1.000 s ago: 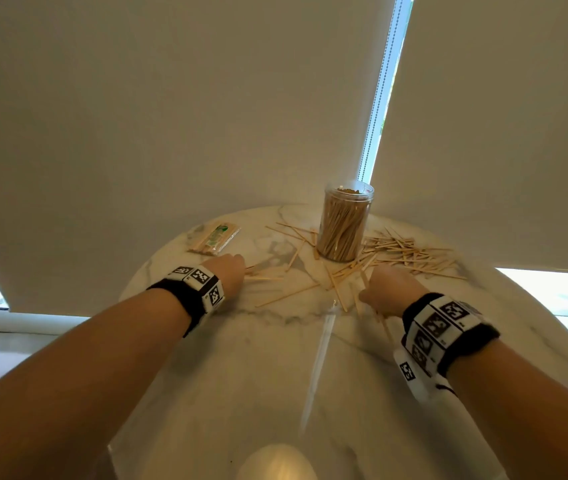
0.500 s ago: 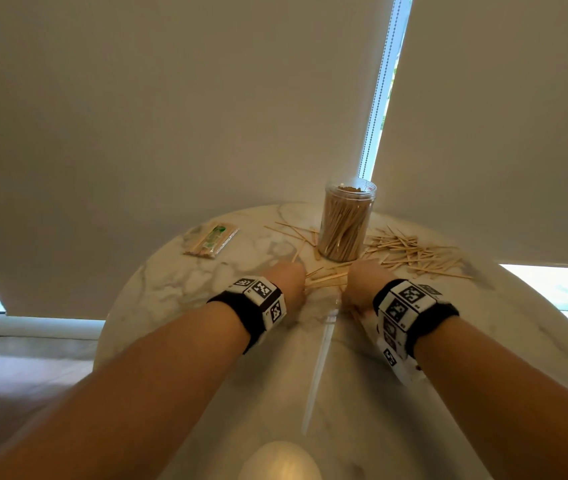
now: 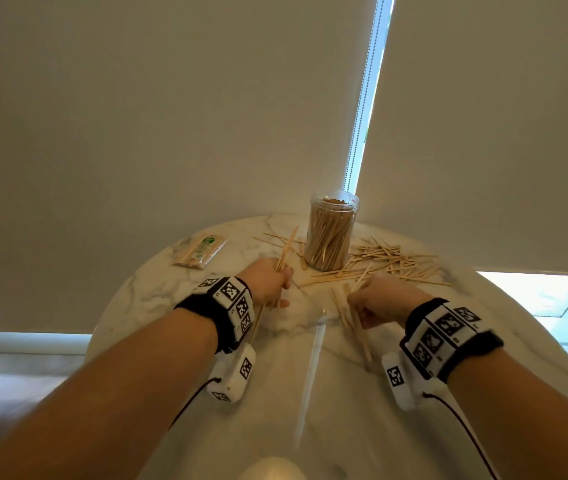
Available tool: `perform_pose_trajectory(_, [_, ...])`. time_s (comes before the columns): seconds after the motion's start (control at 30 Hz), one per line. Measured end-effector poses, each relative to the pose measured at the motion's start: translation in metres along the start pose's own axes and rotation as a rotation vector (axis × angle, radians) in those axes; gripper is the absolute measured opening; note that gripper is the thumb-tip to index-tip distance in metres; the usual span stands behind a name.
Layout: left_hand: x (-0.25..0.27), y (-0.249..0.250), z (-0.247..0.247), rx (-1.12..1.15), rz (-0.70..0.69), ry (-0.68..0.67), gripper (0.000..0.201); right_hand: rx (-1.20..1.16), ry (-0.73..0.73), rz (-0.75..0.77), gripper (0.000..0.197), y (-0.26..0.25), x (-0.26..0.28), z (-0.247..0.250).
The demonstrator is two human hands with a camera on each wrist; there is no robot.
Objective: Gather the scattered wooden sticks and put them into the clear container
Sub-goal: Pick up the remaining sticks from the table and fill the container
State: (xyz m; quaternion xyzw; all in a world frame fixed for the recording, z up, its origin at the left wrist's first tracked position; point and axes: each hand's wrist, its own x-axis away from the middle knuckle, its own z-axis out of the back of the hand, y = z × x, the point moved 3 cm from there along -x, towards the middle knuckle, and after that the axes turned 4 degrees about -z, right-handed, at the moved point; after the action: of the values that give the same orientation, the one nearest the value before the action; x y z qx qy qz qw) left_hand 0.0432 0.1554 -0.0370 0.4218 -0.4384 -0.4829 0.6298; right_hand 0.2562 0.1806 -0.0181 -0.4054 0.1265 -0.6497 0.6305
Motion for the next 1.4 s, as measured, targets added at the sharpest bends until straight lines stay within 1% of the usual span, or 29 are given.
perform_pose_trajectory(0.03, [0.0, 0.0, -0.001, 0.064, 0.002, 0.0, 0.017, -0.05, -0.006, 0.02, 0.013, -0.003, 0.001, 0.0])
perform_pose_trajectory(0.1, [0.0, 0.0, -0.009, 0.082, 0.012, 0.002, 0.018, -0.106, -0.005, 0.068, 0.015, -0.01, 0.001, 0.0])
perform_pose_trajectory(0.2, [0.002, -0.002, -0.025, 0.157, 0.047, -0.023, 0.02, -0.212, -0.006, 0.18, 0.008, -0.023, 0.001, -0.005])
perform_pose_trajectory(0.27, [0.005, 0.003, -0.039, 0.222, 0.022, -0.041, 0.024, -0.277, -0.005, 0.262, 0.006, -0.033, 0.004, -0.009])
perform_pose_trajectory(0.33, [0.004, 0.007, -0.05, 0.254, -0.012, -0.032, 0.031, -0.3, 0.018, 0.318, 0.01, -0.04, 0.007, -0.012])
perform_pose_trajectory(0.37, [0.005, 0.008, -0.052, 0.266, -0.016, -0.018, 0.034, -0.258, 0.058, 0.349, 0.011, -0.042, 0.007, -0.012])
perform_pose_trajectory(0.43, [0.005, 0.01, -0.055, 0.301, -0.01, -0.008, 0.038, -0.089, 0.151, 0.412, 0.011, -0.043, 0.004, -0.01])
perform_pose_trajectory(0.5, [0.003, 0.009, -0.052, 0.312, -0.012, -0.014, 0.043, 0.031, 0.18, 0.428, 0.014, -0.042, 0.0, -0.009])
perform_pose_trajectory(0.53, [0.0, 0.008, -0.049, 0.274, -0.022, 0.001, 0.049, 0.066, 0.184, 0.407, 0.016, -0.04, -0.002, -0.009])
perform_pose_trajectory(0.6, [-0.008, 0.01, -0.038, 0.088, -0.078, 0.064, 0.056, 0.16, 0.182, 0.311, 0.024, -0.033, -0.005, -0.008])
perform_pose_trajectory(0.7, [-0.024, 0.02, -0.008, -0.244, -0.164, 0.244, 0.045, 0.534, 0.14, 0.144, 0.039, -0.019, -0.007, -0.013])
perform_pose_trajectory(0.77, [-0.043, 0.027, 0.016, -0.453, -0.182, 0.334, 0.036, 0.683, 0.107, 0.114, 0.035, -0.014, -0.005, -0.016])
perform_pose_trajectory(0.83, [-0.066, 0.034, 0.036, -0.595, -0.163, 0.355, 0.03, 0.766, 0.082, 0.133, 0.024, -0.015, -0.005, -0.016])
perform_pose_trajectory(0.9, [-0.089, 0.036, 0.048, -0.716, -0.125, 0.32, 0.028, 0.82, 0.054, 0.159, 0.03, -0.016, -0.006, -0.014])
perform_pose_trajectory(0.97, [-0.109, 0.037, 0.054, -0.854, -0.095, 0.278, 0.024, 0.858, -0.004, 0.17, 0.035, -0.017, -0.011, -0.014])
perform_pose_trajectory(1.03, [-0.13, 0.037, 0.055, -0.994, -0.076, 0.252, 0.019, 0.903, -0.065, 0.186, 0.033, -0.018, -0.02, -0.011])
perform_pose_trajectory(1.07, [-0.141, 0.036, 0.055, -1.043, -0.064, 0.236, 0.017, 0.928, -0.064, 0.208, 0.028, -0.02, -0.026, -0.008])
perform_pose_trajectory(1.13, [-0.164, 0.032, 0.052, -1.116, -0.065, 0.2, 0.015, 0.965, 0.004, 0.286, 0.018, -0.028, -0.041, 0.002])
perform_pose_trajectory(1.2, [-0.188, 0.024, 0.048, -1.141, -0.051, 0.166, 0.015, 0.969, 0.063, 0.377, 0.013, -0.036, -0.06, 0.011])
perform_pose_trajectory(1.3, [-0.216, 0.019, 0.039, -1.158, -0.064, 0.124, 0.025, 1.051, 0.083, 0.511, 0.014, -0.042, -0.087, 0.012])
perform_pose_trajectory(1.37, [-0.233, 0.017, 0.032, -1.176, -0.064, 0.094, 0.036, 1.103, 0.085, 0.548, 0.014, -0.041, -0.1, 0.009])
perform_pose_trajectory(1.4, [-0.235, 0.019, 0.028, -1.188, -0.066, 0.074, 0.039, 1.112, 0.082, 0.543, 0.016, -0.04, -0.105, 0.008])
